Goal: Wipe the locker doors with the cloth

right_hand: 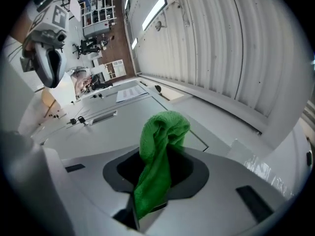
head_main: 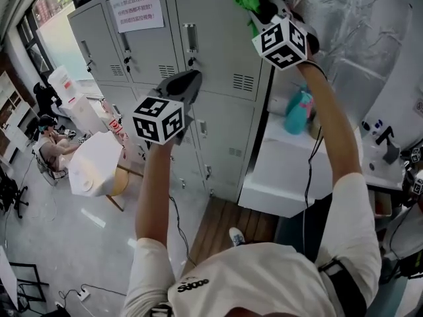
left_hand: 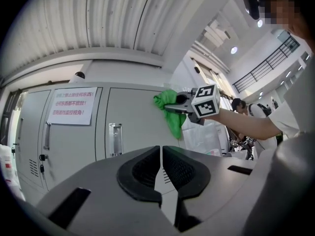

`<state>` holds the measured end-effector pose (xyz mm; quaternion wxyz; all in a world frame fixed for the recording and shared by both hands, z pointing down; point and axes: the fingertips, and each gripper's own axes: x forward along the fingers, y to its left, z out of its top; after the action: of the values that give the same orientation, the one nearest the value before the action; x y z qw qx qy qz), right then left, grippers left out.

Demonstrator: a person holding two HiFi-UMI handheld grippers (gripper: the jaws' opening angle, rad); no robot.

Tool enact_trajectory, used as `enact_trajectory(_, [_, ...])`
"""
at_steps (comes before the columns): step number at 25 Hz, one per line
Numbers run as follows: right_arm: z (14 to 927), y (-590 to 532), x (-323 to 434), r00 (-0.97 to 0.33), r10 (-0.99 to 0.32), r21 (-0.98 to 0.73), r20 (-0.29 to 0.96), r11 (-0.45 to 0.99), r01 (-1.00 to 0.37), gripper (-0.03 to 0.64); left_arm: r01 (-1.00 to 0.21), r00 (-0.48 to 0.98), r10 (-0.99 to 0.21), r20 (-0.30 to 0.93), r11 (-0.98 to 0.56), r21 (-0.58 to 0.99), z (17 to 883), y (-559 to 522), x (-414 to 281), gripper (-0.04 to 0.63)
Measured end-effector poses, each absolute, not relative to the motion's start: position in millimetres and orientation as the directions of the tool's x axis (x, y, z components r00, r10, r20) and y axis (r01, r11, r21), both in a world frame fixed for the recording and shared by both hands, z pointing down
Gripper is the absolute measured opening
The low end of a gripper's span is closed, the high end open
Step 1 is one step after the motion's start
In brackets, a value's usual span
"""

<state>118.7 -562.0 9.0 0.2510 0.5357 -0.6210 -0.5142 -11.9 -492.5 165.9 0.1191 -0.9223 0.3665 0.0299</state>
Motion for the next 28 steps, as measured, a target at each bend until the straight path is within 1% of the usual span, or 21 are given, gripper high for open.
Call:
enact_trajectory(6, [85,-571,113,-0.277,-0.948,0.945,-0.155,-0.061,-0.321,0.104,-0.693,0.72,-0.682,-0.13,-0.701,-0.167,182,-501,-13,0.031])
enact_trajectory(10, [132,-575,108,-0.269,-0.958,0.968,-0.098,-0.03,-0.248,0.104,-0.721,0.692,-0.713,-0.112,-0.676,-0.152,197,-509,-16,0.031])
enact_trajectory(13, [165,-579,106,-0.257,-0.964,0.979,-0.062,-0.009,-0.202,0.104,-0.747,0.661,-0.745,-0.086,-0.644,-0.167,211,-516,-19,0.032])
enact_trajectory(18, [223,-586,103,-0.227,-0.974,0.998,-0.004,0.011,-0.064,0.104,-0.777,0.613,-0.789,-0.056,-0.587,-0.229,234,-519,-18,0.032])
enact_trajectory(20, [248,-589,102,-0.216,-0.976,0.999,0.034,0.038,-0.014,0.104,-0.78,0.601,-0.799,-0.036,-0.575,-0.247,246,-519,-16,0.032])
enact_trajectory(23, [286,-592,99,-0.21,-0.972,0.994,0.107,0.104,0.024,0.104,-0.782,0.597,-0.802,-0.016,-0.577,-0.236,262,-517,-16,0.032])
enact_trajectory(28, [325,-596,94,-0.192,-0.966,0.983,0.172,0.155,0.099,0.104,-0.783,0.597,-0.802,0.0,-0.583,-0.216,277,-516,-18,0.032])
